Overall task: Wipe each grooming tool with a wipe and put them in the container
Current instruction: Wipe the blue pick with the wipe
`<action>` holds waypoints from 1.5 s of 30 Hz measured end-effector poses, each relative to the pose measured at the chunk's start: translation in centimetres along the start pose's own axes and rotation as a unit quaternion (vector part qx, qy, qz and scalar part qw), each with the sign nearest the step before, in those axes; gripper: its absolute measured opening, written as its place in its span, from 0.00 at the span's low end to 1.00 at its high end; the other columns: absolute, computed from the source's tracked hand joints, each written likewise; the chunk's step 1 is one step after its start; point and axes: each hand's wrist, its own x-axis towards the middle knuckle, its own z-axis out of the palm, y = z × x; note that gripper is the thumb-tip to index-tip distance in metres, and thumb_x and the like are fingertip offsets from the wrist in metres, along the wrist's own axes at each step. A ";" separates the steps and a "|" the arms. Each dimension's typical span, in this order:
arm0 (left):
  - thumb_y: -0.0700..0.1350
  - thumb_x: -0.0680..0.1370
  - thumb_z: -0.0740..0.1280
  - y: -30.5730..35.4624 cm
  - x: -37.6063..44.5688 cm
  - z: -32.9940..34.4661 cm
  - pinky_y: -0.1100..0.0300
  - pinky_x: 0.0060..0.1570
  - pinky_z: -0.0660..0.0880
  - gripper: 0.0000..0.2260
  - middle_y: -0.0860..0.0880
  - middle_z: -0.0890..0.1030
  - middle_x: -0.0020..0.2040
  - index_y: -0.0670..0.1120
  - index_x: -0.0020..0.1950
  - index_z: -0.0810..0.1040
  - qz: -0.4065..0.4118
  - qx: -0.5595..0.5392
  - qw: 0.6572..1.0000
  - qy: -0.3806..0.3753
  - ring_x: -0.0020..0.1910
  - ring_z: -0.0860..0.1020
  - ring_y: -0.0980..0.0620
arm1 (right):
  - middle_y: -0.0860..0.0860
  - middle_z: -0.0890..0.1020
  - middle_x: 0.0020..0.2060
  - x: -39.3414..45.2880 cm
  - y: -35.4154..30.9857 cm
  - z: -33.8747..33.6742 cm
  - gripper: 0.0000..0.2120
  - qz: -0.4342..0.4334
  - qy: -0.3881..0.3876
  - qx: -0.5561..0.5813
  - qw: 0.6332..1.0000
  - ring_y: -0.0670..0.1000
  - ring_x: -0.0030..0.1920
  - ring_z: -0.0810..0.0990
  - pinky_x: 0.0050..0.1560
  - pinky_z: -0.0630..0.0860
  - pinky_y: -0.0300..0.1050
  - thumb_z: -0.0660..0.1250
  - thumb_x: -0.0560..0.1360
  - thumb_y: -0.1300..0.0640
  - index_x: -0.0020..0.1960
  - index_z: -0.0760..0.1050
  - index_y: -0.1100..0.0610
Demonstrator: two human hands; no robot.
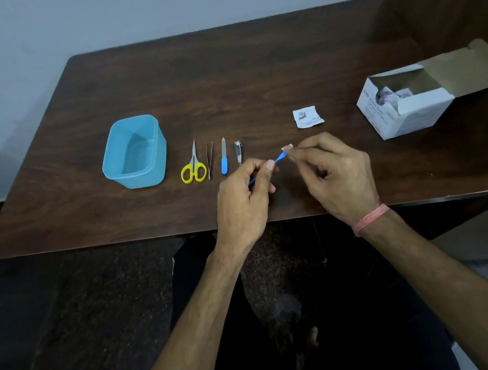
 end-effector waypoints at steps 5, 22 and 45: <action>0.55 0.90 0.67 -0.1 -0.1 0.0 0.52 0.37 0.76 0.11 0.56 0.82 0.35 0.53 0.53 0.86 0.002 0.005 1.000 0.000 0.31 0.76 0.60 | 0.46 0.86 0.49 0.1 0.0 0.1 0.06 0.026 0.015 0.005 1.000 0.43 0.32 0.71 0.35 0.79 0.50 0.75 0.84 0.55 0.58 0.90 0.53; 0.51 0.90 0.68 0.2 0.1 -0.3 0.63 0.33 0.76 0.11 0.52 0.84 0.37 0.47 0.54 0.85 0.011 0.002 1.000 -0.005 0.27 0.78 0.58 | 0.47 0.89 0.53 -0.2 -0.6 0.1 0.07 0.023 0.003 0.030 0.999 0.44 0.40 0.82 0.43 0.80 0.41 0.74 0.84 0.57 0.59 0.90 0.53; 0.54 0.90 0.66 0.1 0.6 -0.3 0.69 0.36 0.75 0.12 0.54 0.83 0.36 0.49 0.54 0.84 0.017 0.045 0.999 -0.011 0.28 0.80 0.60 | 0.46 0.90 0.49 0.3 0.0 0.2 0.06 0.042 -0.032 0.049 0.997 0.40 0.40 0.83 0.46 0.83 0.44 0.76 0.82 0.56 0.57 0.91 0.52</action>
